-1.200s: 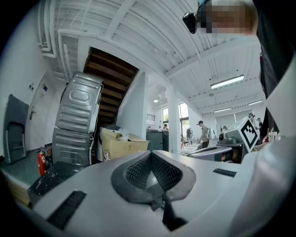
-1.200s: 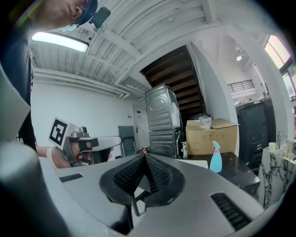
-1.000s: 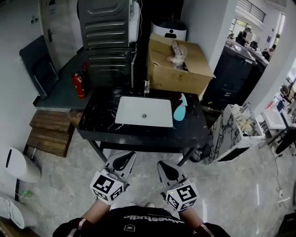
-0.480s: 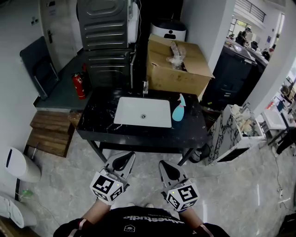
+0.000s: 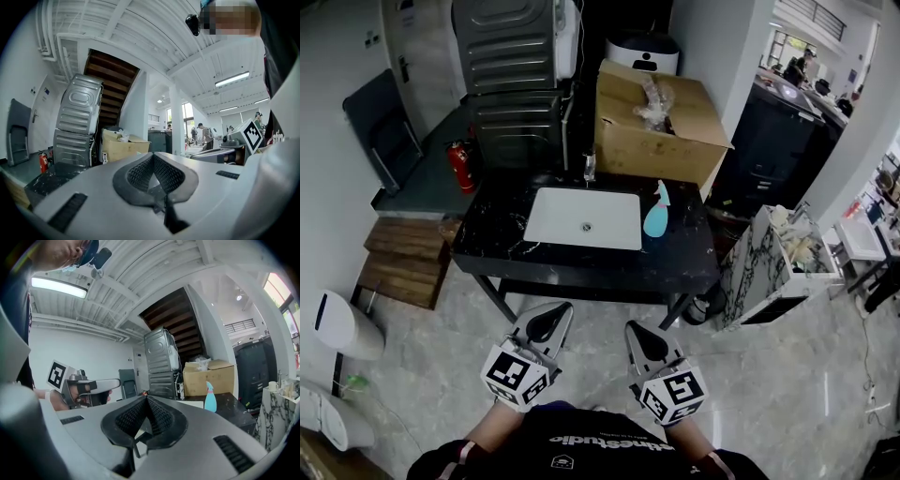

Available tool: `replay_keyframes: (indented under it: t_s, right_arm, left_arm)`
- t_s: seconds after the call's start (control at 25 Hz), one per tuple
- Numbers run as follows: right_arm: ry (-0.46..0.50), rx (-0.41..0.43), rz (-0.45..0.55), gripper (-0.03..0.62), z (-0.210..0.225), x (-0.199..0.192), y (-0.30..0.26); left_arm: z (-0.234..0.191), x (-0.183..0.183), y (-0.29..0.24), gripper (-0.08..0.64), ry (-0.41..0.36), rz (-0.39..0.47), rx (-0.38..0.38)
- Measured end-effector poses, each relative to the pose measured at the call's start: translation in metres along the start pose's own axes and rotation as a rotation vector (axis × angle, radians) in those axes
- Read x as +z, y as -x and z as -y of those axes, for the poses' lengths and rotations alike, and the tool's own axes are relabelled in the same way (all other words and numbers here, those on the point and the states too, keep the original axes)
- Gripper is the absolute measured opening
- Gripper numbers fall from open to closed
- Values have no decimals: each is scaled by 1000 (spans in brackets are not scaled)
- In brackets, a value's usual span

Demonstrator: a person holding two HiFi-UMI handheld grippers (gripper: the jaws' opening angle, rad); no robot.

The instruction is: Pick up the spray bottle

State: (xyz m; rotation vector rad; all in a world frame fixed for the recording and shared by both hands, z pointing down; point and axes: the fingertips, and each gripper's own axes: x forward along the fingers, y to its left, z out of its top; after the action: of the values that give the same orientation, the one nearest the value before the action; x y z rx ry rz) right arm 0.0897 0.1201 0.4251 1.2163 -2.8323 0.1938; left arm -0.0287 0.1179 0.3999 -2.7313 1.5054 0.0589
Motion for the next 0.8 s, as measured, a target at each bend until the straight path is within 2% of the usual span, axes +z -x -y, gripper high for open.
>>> replay_keyframes:
  t_s: [0.36, 0.6, 0.8]
  right_arm:
    - [-20, 1, -8, 37, 20, -14, -15]
    - [-11, -34, -29, 37, 50, -13, -60]
    - [-2, -68, -12, 37, 82, 7, -125]
  left_arm:
    - [1, -21, -29, 15, 16, -24, -29]
    - [-38, -30, -78, 15, 37, -12, -67]
    - [-91, -22, -130, 15, 28, 9, -117]
